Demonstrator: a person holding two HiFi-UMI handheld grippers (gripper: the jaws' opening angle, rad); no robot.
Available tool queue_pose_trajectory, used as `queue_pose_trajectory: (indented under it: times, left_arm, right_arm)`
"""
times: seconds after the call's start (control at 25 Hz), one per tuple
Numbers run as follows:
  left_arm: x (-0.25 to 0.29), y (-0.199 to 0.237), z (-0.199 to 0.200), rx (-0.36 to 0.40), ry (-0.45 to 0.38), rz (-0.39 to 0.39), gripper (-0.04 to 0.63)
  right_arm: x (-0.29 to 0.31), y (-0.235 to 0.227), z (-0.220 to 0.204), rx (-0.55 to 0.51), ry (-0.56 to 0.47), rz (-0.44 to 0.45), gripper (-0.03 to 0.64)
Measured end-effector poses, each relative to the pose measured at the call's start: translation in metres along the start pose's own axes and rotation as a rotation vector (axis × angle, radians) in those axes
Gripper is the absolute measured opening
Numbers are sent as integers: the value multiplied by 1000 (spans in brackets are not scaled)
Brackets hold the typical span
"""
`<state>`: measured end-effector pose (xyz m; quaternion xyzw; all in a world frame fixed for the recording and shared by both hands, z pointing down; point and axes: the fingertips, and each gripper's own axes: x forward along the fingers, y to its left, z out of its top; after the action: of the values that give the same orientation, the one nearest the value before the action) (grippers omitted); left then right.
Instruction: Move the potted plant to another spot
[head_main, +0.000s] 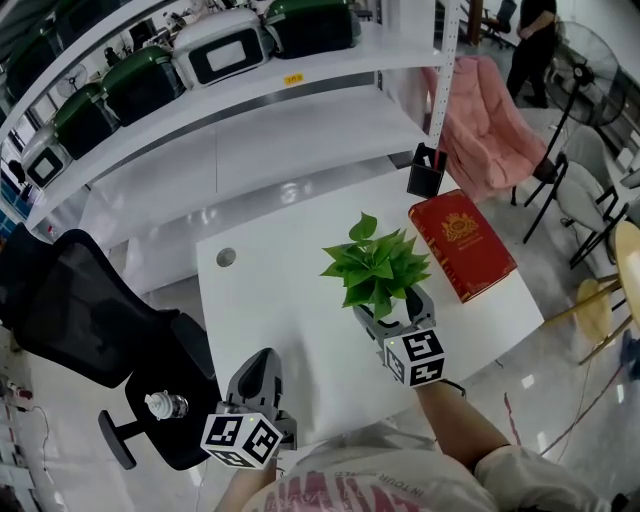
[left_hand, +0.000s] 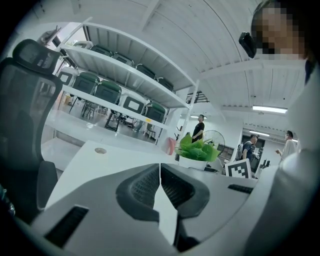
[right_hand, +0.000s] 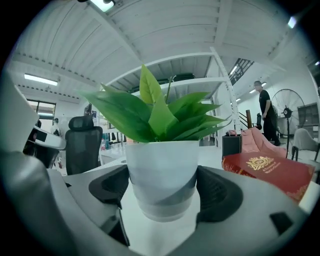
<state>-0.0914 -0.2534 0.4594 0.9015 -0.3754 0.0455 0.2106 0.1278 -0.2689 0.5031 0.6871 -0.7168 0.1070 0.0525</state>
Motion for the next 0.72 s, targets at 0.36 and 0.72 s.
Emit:
queue_pose_trajectory:
  times: [0.36,0.72]
  left_arm:
    - [14,-2,-9,-8,27,3,26]
    - [21,-4,-14,-12,39,8,26]
  right_arm:
    - [7,-12,-31,29,83,11,442]
    - [9,-17,-39,41,110,24,442]
